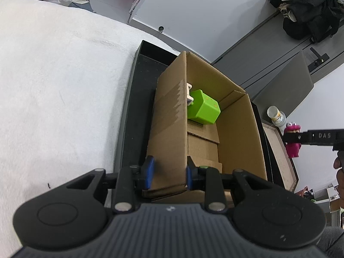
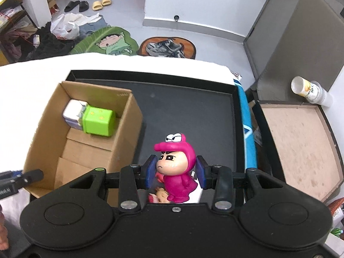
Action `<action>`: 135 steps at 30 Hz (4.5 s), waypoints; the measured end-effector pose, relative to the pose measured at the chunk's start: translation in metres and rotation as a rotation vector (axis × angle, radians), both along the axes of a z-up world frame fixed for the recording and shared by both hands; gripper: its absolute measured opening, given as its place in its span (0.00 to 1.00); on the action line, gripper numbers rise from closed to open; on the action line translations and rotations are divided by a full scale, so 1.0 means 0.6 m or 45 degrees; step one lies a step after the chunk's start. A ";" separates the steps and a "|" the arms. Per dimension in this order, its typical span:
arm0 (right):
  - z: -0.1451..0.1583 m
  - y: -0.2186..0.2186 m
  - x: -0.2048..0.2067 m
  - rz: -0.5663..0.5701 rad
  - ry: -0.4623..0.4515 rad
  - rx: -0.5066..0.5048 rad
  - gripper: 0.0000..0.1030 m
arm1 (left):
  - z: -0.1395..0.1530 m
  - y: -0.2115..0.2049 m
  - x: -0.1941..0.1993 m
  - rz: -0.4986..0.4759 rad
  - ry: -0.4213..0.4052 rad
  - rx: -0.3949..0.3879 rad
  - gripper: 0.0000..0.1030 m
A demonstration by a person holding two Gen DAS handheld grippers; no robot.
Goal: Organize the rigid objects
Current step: 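Carry the pink figurine with the right gripper over the cardboard box, then open the right gripper to drop the pink figurine into the box, then move the right gripper back over the brown-haired girl figurine, then close the right gripper on the brown-haired girl figurine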
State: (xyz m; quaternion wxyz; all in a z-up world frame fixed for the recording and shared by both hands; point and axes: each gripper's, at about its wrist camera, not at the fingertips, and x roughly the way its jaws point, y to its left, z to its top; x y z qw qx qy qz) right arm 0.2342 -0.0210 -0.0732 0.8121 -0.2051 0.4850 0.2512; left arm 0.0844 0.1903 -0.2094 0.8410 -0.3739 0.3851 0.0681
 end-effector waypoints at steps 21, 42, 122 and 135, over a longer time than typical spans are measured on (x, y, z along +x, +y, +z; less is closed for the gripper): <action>-0.016 0.122 -0.017 0.065 0.079 0.117 0.37 | -0.004 0.004 -0.005 0.013 -0.011 -0.022 0.26; -0.106 0.178 -0.074 0.026 0.231 0.165 0.37 | -0.004 0.007 -0.010 0.010 -0.028 -0.031 0.27; -0.140 -0.155 0.032 -0.283 0.248 0.205 0.62 | 0.042 -0.050 0.041 -0.148 0.193 0.330 0.17; -0.155 -0.137 0.040 -0.217 0.332 0.272 0.57 | 0.059 -0.070 0.054 -0.190 0.302 0.437 0.11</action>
